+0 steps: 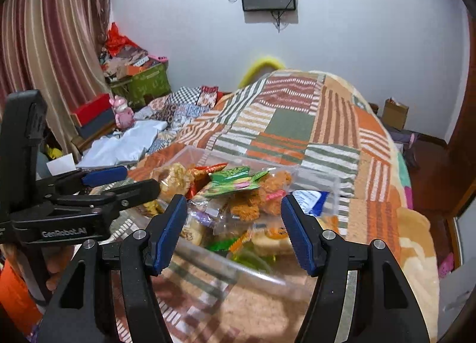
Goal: Organize snacks
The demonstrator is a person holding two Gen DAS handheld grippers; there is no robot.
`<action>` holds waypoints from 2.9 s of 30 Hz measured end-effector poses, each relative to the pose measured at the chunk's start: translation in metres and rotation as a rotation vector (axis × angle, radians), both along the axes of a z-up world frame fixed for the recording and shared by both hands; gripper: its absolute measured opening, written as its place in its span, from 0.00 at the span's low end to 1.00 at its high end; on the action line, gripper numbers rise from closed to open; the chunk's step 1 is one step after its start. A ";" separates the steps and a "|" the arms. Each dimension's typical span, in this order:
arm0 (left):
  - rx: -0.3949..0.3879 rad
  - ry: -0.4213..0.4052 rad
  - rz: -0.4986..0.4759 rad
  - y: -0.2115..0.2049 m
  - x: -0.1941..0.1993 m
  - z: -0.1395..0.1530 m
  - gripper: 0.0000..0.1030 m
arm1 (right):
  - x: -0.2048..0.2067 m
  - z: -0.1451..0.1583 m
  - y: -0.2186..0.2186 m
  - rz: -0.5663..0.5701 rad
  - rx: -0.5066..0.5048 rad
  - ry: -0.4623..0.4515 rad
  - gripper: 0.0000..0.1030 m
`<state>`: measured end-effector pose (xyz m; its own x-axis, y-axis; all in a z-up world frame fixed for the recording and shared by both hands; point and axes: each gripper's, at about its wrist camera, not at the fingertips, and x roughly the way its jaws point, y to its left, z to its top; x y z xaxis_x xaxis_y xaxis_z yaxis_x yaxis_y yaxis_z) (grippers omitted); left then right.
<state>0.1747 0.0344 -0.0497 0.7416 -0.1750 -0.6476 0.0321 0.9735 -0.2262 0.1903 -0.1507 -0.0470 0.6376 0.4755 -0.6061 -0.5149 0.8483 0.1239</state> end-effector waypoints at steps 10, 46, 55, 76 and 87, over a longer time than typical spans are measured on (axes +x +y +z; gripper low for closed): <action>0.093 -0.208 0.013 -0.020 -0.069 0.055 0.78 | -0.052 0.037 -0.024 -0.073 0.049 -0.124 0.60; 0.201 -0.331 0.026 -0.042 -0.134 0.051 0.99 | -0.118 0.033 -0.035 -0.257 0.033 -0.270 0.87; 0.191 -0.328 0.031 -0.038 -0.133 0.051 0.99 | -0.120 0.038 -0.039 -0.252 0.056 -0.285 0.87; 0.175 -0.322 0.037 -0.036 -0.132 0.052 0.99 | -0.125 0.044 -0.038 -0.250 0.079 -0.317 0.99; 0.174 -0.341 0.036 -0.037 -0.139 0.056 0.99 | -0.126 0.045 -0.037 -0.249 0.082 -0.321 0.99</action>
